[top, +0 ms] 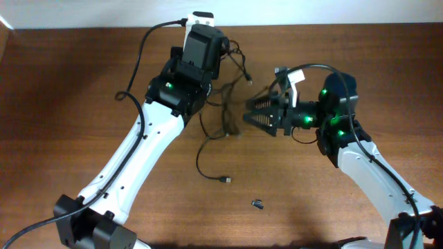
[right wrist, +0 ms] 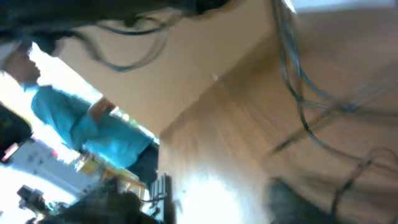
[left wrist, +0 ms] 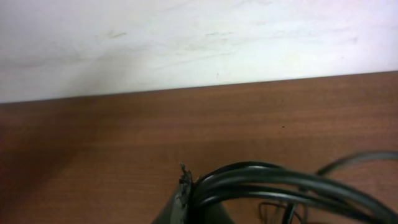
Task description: Untangle cables
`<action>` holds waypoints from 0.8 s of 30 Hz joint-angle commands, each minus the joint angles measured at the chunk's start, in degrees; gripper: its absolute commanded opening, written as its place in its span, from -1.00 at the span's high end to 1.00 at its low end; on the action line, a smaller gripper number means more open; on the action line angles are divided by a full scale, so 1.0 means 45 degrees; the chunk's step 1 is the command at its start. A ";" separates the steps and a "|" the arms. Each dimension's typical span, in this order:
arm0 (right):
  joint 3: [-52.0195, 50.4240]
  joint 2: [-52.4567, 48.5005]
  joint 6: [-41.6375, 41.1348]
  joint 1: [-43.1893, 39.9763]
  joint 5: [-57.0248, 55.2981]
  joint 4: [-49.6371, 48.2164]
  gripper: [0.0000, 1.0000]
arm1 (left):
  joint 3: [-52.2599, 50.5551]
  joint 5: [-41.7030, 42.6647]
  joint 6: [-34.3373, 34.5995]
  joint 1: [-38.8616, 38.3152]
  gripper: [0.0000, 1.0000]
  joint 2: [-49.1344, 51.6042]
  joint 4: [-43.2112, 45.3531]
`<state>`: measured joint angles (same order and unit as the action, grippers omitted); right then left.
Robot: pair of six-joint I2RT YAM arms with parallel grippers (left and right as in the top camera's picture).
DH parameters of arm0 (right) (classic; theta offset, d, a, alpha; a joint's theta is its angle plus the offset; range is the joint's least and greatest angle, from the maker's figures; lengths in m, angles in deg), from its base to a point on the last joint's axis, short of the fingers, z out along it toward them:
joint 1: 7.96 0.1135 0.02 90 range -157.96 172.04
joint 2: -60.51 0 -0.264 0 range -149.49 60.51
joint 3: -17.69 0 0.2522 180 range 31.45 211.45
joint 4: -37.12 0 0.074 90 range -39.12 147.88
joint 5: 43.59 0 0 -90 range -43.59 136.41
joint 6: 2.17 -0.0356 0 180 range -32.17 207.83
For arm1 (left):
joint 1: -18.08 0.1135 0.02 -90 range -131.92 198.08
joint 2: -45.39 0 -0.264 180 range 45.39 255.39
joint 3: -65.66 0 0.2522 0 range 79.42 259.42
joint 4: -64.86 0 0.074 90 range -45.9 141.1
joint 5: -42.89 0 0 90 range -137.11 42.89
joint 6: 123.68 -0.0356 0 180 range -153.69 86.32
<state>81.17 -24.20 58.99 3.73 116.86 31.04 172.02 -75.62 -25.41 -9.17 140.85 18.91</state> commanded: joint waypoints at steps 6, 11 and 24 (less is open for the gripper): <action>0.0024 0.0034 -0.3439 0.0053 -0.3832 0.0520 -0.97 | 0.0277 0.2652 -0.3609 0.0087 1.00 -0.0121 0.0199; 0.0024 0.0034 -0.6509 0.0053 -0.3847 -0.1948 -0.97 | 0.0277 0.5940 -0.7130 0.0087 1.00 -0.0121 0.0039; 0.0024 0.0034 -0.8369 -0.0515 -0.4721 -0.2210 -0.12 | 0.0277 0.7660 -0.7490 0.0087 1.00 -0.0121 0.0000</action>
<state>81.06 -24.20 21.57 1.54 97.21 21.25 172.02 -48.23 -58.20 -9.06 140.85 18.78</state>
